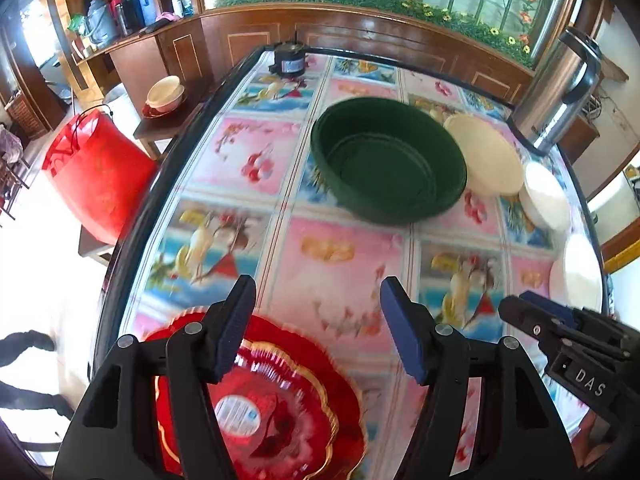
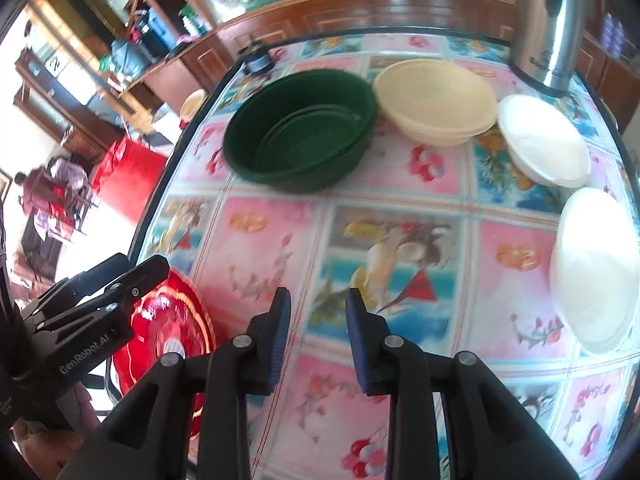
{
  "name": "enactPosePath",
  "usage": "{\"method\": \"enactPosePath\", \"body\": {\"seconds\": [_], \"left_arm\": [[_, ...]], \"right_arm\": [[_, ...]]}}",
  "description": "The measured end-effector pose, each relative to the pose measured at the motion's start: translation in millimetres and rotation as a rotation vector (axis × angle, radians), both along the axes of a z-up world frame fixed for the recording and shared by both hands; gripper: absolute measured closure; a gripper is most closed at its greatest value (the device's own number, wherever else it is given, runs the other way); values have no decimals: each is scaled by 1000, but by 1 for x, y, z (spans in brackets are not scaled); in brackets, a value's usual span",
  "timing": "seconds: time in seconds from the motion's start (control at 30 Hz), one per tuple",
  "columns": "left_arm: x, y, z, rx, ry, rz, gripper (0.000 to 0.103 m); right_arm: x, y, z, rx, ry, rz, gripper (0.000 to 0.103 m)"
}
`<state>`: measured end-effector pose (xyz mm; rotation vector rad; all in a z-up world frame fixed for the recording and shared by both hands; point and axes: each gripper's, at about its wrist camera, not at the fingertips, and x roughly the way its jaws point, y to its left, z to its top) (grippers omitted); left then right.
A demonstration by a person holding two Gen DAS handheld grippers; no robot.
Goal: Organize plates and bowls
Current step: 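Close both tools on the rim of the dark green basin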
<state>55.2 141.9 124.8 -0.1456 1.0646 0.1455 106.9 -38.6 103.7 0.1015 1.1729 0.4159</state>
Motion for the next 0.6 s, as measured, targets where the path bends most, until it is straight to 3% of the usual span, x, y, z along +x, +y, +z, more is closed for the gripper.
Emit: {"method": "enactPosePath", "body": {"seconds": [0.6], "left_arm": [[101, 20, -22, 22, 36, 75, 37]], "right_arm": [[88, 1, -13, 38, 17, -6, 68]]}}
